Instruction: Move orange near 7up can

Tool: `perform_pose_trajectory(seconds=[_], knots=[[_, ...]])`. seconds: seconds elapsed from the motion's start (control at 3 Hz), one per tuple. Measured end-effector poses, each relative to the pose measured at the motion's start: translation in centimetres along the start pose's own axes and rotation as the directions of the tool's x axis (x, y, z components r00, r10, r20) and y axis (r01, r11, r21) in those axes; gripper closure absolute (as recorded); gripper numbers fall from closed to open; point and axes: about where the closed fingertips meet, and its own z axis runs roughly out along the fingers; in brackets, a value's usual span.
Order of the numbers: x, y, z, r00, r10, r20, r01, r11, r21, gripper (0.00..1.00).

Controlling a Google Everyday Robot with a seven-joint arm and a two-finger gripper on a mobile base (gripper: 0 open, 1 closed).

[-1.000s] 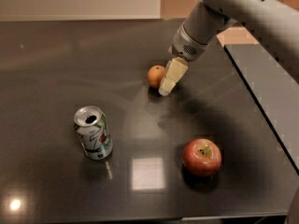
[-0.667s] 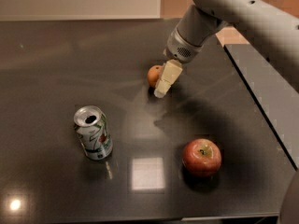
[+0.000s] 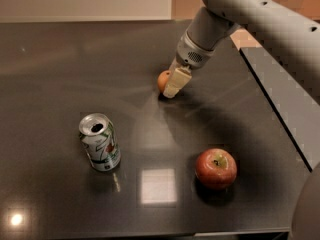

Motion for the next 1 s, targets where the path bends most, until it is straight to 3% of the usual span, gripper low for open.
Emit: perform_pose_trajectory(seconds=[0.67,1.0], knots=[[-0.5,2.0,-1.2,0.999,-0.053,0.007,0.053,0.9981,-0.03,0.87],[-1.3,5.4,-2.0,0.989,-0.147,0.009,0.148,0.9863,-0.073,1.0]])
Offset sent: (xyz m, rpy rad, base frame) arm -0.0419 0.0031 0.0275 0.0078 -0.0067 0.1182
